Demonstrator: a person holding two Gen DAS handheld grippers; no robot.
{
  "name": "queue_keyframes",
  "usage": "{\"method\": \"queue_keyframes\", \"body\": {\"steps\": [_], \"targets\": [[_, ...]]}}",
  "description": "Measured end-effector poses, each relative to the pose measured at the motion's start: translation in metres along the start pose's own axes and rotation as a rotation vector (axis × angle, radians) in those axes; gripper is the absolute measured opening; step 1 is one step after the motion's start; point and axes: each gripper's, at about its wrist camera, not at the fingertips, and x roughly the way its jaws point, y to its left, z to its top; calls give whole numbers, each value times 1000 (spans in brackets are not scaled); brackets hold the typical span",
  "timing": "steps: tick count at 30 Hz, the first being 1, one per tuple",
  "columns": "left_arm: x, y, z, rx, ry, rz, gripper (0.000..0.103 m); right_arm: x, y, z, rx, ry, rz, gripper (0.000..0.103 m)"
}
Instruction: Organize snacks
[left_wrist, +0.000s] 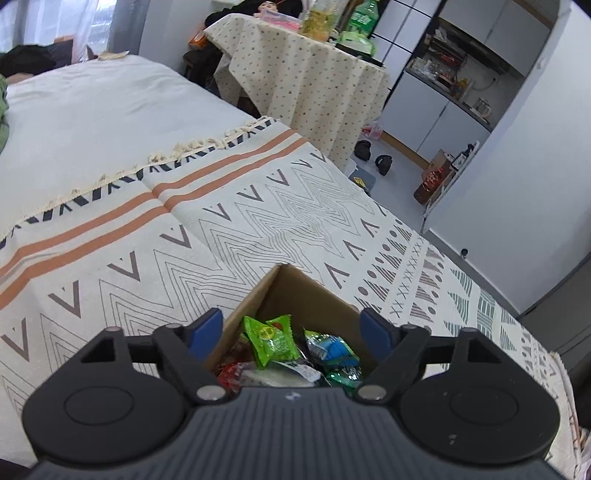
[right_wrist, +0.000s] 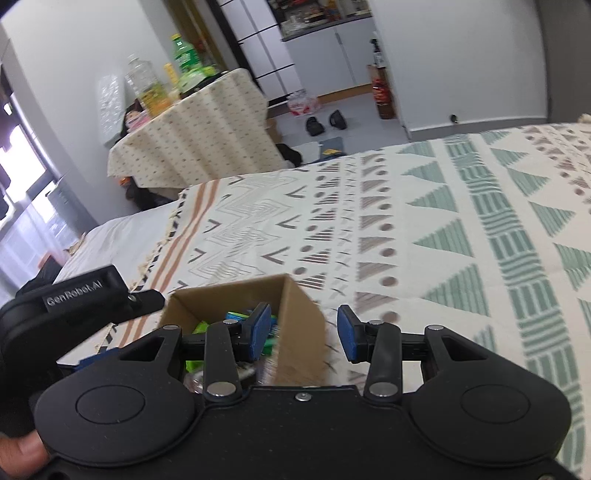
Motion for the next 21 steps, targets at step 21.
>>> {"method": "queue_keyframes", "body": {"steps": [21], "targets": [[-79,-46,-46,175,62,-34,98,-102,-65,-9,78,-70,-57,67]]}}
